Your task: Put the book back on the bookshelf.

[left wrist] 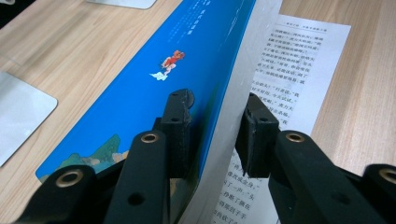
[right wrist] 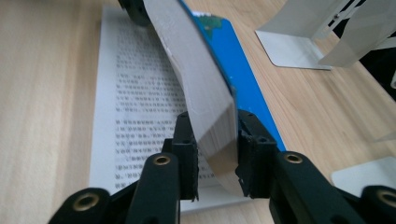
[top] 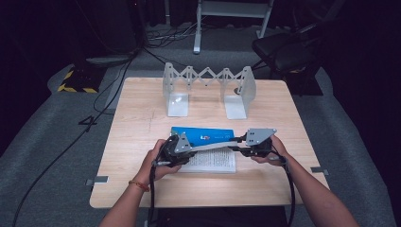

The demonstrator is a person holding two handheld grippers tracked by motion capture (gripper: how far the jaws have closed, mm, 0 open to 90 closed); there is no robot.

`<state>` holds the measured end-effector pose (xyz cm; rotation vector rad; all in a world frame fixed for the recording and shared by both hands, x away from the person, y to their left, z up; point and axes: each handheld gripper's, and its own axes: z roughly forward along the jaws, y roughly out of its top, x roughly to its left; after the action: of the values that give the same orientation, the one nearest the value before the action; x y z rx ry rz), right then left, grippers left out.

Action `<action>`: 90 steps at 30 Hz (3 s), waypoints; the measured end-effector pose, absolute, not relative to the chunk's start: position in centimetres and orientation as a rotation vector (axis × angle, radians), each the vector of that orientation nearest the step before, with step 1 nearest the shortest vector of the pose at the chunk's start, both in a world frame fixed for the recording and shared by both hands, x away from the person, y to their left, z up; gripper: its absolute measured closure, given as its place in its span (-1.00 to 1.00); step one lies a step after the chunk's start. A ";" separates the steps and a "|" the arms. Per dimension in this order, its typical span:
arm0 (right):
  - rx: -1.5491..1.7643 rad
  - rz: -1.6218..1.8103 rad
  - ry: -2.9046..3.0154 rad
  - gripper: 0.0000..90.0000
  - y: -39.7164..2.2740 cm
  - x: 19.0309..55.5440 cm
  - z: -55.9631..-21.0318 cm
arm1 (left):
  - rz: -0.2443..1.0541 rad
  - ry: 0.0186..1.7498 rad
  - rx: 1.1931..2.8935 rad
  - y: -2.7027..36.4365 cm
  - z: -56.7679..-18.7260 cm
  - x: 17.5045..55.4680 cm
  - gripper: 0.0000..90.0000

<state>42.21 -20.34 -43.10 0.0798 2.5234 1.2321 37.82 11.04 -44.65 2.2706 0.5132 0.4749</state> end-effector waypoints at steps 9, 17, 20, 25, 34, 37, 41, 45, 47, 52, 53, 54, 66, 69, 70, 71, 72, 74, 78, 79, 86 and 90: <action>0.111 1.386 2.485 0.55 -21.0 42.8 -44.0 | 0.434 0.523 2.256 11.6 -44.8 38.2 0.50; 0.070 1.310 2.479 0.69 -20.1 41.1 -42.1 | 0.450 0.548 2.321 9.0 -43.5 38.0 -0.01; 0.080 1.306 2.474 0.70 -19.9 40.7 -42.0 | 0.469 0.548 2.334 7.8 -43.4 37.8 -0.10; 0.116 1.297 2.478 0.70 -19.6 40.6 -41.7 | 0.522 0.601 2.254 7.5 -43.4 38.0 0.05; 0.096 1.230 2.496 0.70 -18.8 40.4 -40.5 | 0.508 0.513 2.264 7.1 -43.1 38.0 0.32; 0.111 1.221 2.499 0.70 -18.9 40.4 -40.5 | 0.512 0.480 2.255 6.9 -43.3 38.1 0.46; 0.129 1.238 2.471 0.63 -19.2 40.4 -40.1 | 0.500 0.446 2.183 7.3 -43.5 38.2 0.59; 0.195 1.345 2.440 0.46 -20.0 40.7 -39.9 | 0.497 0.443 2.136 7.7 -43.8 38.2 0.66; 0.234 1.387 2.404 0.26 -21.0 41.0 -39.8 | 0.483 0.459 2.112 8.0 -44.0 38.2 0.67; 0.509 1.364 2.340 -0.04 -25.7 43.4 -41.4 | 0.489 0.493 2.046 8.8 -43.9 38.3 0.69; 0.567 1.368 2.364 -0.05 -26.5 44.0 -42.1 | 0.471 0.502 2.034 9.0 -43.9 38.4 0.68; 0.606 1.305 2.377 -0.07 -27.0 44.5 -42.9 | 0.466 0.505 2.027 9.1 -43.9 38.4 0.68; 0.719 1.170 2.472 -0.11 -25.9 47.2 -48.5 | 0.438 0.518 1.994 9.6 -43.7 38.6 0.68; 0.726 1.135 2.494 -0.12 -25.5 47.2 -49.4 | 0.439 0.515 1.987 9.6 -43.7 38.5 0.68; 0.736 1.137 2.522 -0.17 -25.0 47.2 -49.9 | 0.433 0.513 1.985 9.7 -43.7 38.5 0.68; 0.739 1.136 2.517 -0.19 -24.8 47.3 -50.0 | 0.430 0.513 1.983 9.7 -43.7 38.5 0.68; 0.735 1.151 2.507 -0.18 -24.6 47.2 -49.9 | 0.428 0.514 1.977 9.8 -43.6 38.5 0.68; 0.723 1.227 2.504 -0.17 -24.3 47.1 -49.6 | 0.418 0.513 1.970 9.8 -43.5 38.6 0.68; 0.726 1.290 2.493 -0.11 -24.5 46.9 -49.2 | 0.400 0.517 1.937 10.1 -43.2 38.6 0.68; 0.729 1.318 2.489 -0.07 -24.6 46.8 -49.1 | 0.391 0.513 1.932 10.2 -43.1 38.6 0.68; 0.688 1.517 2.394 0.16 -25.6 45.7 -46.4 | 0.331 0.512 1.829 11.1 -42.1 38.4 0.68; 0.643 1.565 2.380 0.16 -24.9 45.1 -45.1 | 0.313 0.509 1.795 11.4 -41.8 38.2 0.68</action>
<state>45.11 -24.94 -45.10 0.6426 2.3798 1.5650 38.25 11.35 -41.81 1.7950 0.5088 0.3134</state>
